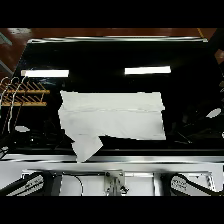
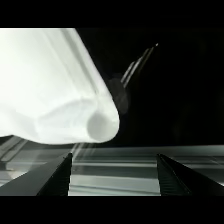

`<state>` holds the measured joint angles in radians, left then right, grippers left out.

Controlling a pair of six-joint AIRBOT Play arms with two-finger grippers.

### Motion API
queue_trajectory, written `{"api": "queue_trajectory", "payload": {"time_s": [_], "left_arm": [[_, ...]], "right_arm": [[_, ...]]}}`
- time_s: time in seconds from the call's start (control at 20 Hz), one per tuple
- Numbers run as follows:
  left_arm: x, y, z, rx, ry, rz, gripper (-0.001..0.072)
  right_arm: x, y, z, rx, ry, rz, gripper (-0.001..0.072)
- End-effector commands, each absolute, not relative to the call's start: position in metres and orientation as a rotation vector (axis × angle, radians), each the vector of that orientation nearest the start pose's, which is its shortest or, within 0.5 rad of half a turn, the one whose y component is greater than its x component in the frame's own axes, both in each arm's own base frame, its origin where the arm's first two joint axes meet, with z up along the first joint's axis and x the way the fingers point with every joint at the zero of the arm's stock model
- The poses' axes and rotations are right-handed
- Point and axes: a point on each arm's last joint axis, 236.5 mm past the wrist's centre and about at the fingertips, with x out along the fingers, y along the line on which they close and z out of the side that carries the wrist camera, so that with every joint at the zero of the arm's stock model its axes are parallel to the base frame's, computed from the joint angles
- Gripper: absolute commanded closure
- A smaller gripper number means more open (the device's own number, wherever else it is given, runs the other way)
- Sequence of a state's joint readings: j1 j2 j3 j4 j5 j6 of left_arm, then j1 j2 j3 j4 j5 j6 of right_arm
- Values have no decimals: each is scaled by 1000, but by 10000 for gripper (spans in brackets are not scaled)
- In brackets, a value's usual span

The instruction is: Fold the shirts.

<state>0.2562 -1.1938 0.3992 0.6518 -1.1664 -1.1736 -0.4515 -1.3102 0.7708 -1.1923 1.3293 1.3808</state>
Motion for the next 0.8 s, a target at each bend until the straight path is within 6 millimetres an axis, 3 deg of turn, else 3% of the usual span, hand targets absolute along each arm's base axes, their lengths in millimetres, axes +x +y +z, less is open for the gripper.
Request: {"api": "queue_trajectory", "payload": {"time_s": [0.0,0.15,0.4,0.45,0.5,0.6,0.65,0.75], "left_arm": [[227,-120,-88,-952,1516,-368,669],[236,-118,-82,-943,1497,-375,669],[233,-121,-76,-950,1514,-400,669],[233,-121,-76,-951,1515,-401,669],[232,-122,-76,-953,1519,-405,669],[229,-124,-73,-954,1528,-418,669],[230,-124,-71,-946,1525,-431,669],[235,-126,-56,-881,1498,-532,670]], "right_arm": [[240,-11,-108,725,1643,11,55],[231,-7,-123,730,1650,4,55],[249,-4,-132,761,1558,-26,59],[252,0,-133,734,1553,-18,130],[256,5,-134,712,1547,-9,257],[260,16,-133,679,1549,20,570],[262,18,-131,668,1546,33,651],[270,18,-120,652,1540,66,652]]}}
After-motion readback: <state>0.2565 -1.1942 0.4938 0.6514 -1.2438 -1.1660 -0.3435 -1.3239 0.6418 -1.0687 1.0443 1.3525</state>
